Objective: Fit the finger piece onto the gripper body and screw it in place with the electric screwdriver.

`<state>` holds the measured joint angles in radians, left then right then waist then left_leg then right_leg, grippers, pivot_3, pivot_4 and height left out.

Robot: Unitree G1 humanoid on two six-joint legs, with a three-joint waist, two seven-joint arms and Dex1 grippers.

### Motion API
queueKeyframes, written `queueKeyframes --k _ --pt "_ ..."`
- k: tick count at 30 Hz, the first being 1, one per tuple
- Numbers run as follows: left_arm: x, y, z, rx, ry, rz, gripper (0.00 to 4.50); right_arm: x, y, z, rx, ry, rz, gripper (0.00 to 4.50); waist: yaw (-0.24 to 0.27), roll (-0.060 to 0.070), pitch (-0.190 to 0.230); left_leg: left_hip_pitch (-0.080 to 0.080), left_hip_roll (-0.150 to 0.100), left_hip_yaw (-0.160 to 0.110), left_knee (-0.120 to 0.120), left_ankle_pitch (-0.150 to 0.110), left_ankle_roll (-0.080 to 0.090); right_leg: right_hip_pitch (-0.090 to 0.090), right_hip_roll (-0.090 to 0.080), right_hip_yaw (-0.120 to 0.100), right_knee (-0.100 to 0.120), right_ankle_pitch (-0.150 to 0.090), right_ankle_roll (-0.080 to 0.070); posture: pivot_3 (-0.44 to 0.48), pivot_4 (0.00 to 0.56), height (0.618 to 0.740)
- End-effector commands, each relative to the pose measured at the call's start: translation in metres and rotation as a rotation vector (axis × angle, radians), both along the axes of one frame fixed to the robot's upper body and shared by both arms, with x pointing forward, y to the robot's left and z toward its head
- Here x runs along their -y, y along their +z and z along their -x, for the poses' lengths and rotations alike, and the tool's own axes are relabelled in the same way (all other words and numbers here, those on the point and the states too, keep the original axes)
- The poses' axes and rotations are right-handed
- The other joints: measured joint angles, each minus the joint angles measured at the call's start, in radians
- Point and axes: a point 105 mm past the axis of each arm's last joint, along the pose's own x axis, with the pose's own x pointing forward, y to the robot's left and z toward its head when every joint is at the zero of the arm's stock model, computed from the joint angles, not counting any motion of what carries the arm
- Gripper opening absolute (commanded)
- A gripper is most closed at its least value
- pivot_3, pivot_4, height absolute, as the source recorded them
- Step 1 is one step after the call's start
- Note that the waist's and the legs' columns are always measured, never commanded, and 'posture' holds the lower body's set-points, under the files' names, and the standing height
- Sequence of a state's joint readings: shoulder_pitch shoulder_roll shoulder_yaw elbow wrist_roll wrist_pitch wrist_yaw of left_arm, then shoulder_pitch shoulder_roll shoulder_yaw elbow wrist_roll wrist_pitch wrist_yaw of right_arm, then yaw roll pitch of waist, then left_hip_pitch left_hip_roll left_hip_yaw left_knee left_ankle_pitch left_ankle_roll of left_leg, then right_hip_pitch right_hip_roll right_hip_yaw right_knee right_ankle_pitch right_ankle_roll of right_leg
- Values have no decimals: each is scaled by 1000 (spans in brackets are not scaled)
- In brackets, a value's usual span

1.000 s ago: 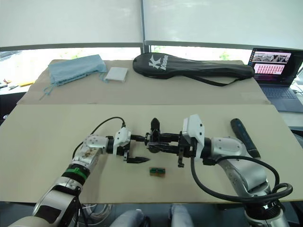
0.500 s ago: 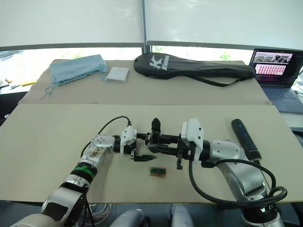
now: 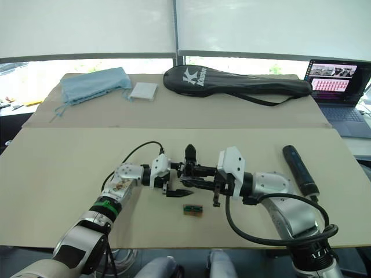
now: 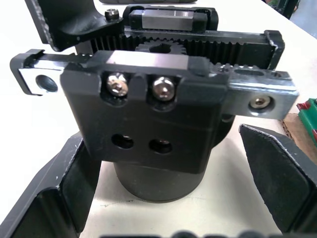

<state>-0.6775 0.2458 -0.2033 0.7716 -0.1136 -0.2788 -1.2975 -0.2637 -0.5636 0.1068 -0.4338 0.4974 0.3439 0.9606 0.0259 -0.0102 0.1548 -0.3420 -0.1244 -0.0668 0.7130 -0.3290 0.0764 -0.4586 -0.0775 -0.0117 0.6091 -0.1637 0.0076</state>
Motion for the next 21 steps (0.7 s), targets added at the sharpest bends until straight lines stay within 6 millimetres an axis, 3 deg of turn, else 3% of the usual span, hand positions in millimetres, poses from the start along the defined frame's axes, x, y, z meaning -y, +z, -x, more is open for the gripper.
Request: queueKeyframes --k 1,4,13,21 --pt "3 -6 -1 -15 0 -35 3723 -3 11 -1 60 19 -20 390 0 0 0 0 0 0 0 0 0 0 0 0 0 0 0 0 150 740" --pt "1 -10 0 -8 3 -57 2333 -7 10 -6 63 20 -23 390 -2 0 0 0 0 0 0 0 0 0 0 0 0 0 0 0 150 740" --pt "-2 -11 -1 -4 13 -66 2311 -20 0 -18 69 45 -12 390 -2 0 0 0 0 0 1 0 0 0 0 0 1 0 0 0 150 740" --pt "-6 -12 0 -11 21 -73 2311 -18 -9 -22 48 35 20 390 -5 0 0 0 0 0 1 0 0 0 0 0 1 0 0 0 150 740"
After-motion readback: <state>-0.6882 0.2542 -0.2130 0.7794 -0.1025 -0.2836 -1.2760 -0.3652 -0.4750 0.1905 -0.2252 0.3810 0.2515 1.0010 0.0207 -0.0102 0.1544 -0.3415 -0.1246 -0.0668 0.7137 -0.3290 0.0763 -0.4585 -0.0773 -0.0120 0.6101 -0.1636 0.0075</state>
